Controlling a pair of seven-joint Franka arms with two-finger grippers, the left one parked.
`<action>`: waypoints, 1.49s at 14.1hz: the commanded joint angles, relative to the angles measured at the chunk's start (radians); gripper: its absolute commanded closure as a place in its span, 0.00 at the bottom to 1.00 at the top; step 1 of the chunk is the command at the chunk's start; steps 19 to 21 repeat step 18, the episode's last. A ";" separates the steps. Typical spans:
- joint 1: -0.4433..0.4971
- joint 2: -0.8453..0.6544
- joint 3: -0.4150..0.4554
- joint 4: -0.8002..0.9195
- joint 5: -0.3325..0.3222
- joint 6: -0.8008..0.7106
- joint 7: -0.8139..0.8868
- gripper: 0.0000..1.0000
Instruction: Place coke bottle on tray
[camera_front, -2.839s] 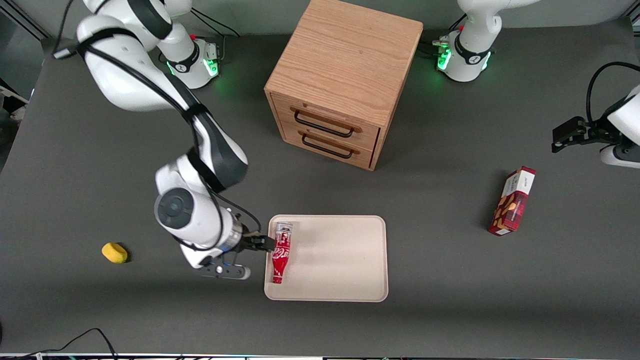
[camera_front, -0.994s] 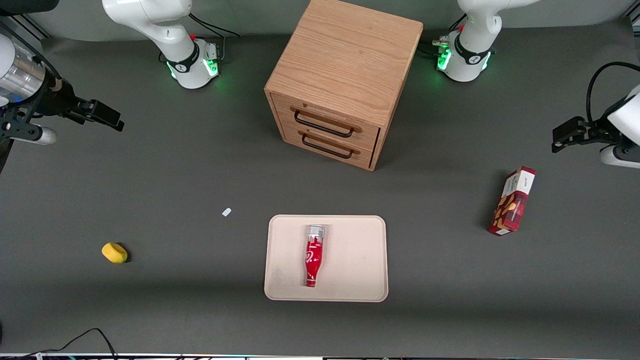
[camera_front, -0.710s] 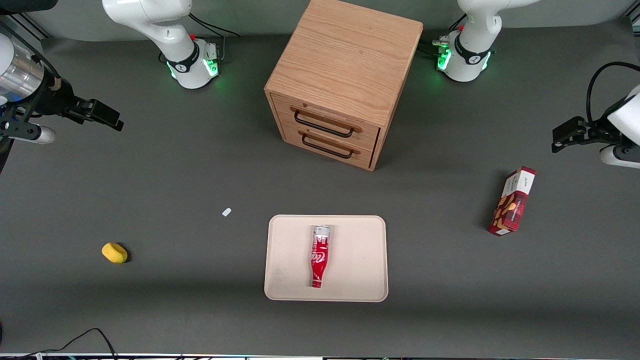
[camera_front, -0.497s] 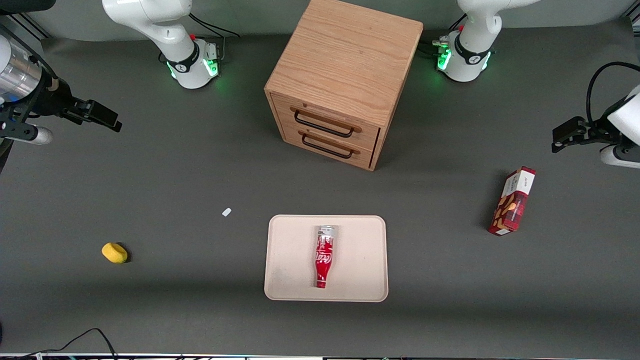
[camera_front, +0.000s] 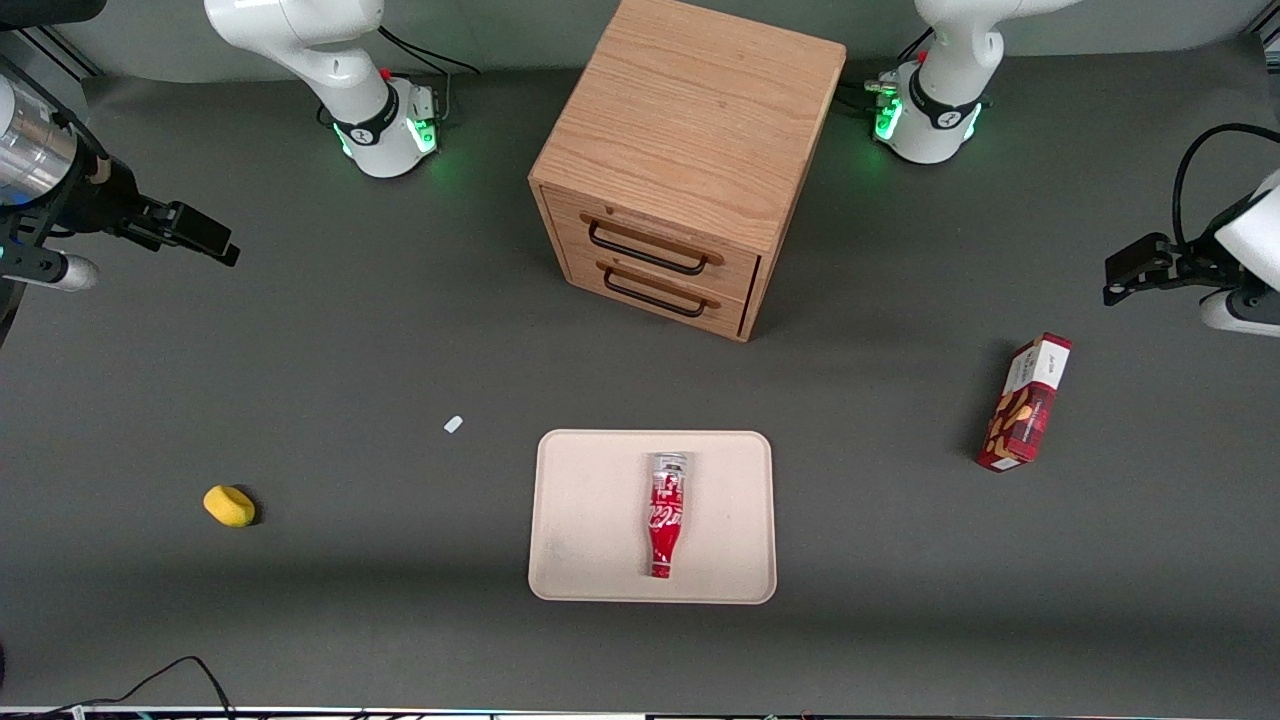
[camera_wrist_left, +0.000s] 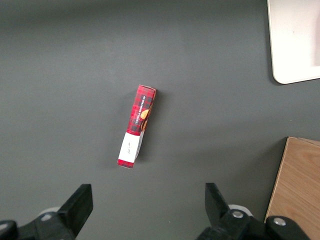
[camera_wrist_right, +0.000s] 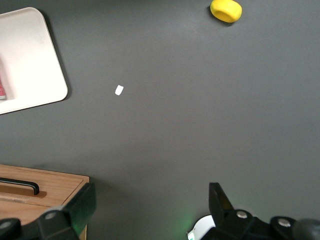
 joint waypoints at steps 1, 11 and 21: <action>0.003 0.014 -0.007 0.025 0.017 -0.003 0.014 0.00; 0.003 0.030 0.003 0.054 0.013 -0.009 0.014 0.00; 0.008 0.132 0.036 0.182 0.009 -0.089 0.109 0.00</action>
